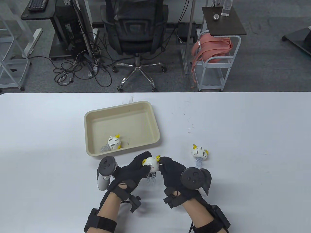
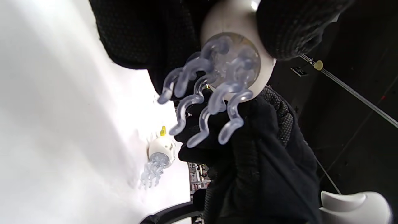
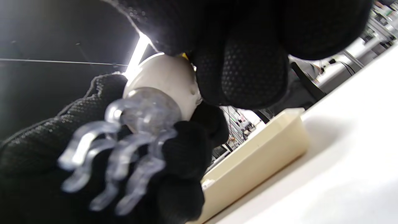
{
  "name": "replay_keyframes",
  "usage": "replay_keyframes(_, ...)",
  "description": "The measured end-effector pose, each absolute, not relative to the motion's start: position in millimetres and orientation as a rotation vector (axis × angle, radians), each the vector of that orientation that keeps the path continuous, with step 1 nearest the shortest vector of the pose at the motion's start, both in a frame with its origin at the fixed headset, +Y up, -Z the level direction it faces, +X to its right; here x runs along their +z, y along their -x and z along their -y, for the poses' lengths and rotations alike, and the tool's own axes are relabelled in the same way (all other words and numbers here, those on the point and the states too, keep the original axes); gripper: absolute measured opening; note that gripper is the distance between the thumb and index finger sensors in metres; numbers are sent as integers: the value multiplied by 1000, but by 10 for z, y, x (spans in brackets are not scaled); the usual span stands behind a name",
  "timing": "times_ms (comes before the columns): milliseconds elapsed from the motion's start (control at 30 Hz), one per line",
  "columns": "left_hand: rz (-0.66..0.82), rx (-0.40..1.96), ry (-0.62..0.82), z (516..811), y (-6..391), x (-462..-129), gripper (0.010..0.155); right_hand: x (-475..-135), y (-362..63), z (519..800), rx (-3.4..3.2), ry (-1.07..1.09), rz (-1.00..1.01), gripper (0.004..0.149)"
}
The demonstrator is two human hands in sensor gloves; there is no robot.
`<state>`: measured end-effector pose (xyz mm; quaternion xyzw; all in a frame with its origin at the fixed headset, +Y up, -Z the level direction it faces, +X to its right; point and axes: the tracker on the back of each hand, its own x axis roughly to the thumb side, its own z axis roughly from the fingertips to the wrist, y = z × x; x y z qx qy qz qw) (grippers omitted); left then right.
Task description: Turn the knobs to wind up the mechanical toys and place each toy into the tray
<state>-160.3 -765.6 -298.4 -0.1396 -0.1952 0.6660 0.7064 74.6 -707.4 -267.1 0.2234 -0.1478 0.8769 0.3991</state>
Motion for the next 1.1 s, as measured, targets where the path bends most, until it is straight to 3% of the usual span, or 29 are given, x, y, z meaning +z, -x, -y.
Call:
replay_keyframes(200, 448, 1492, 326, 7647, 1614, -2990, 72, -2657, -722, 7043, 2263, -593, 502, 44)
replay_keyframes(567, 515, 1346, 240, 7571, 1577, -2933, 70, -2818, -918, 7199, 1977, -285, 85, 43)
replay_keyframes(800, 519, 1304, 217, 7567, 1578, -2937, 70, -2853, -932, 7230, 1985, -264, 36, 43)
replay_keyframes(1100, 466, 1301, 191, 7568, 1606, -2931, 70, -2785, -860, 7141, 2009, -349, 191, 45)
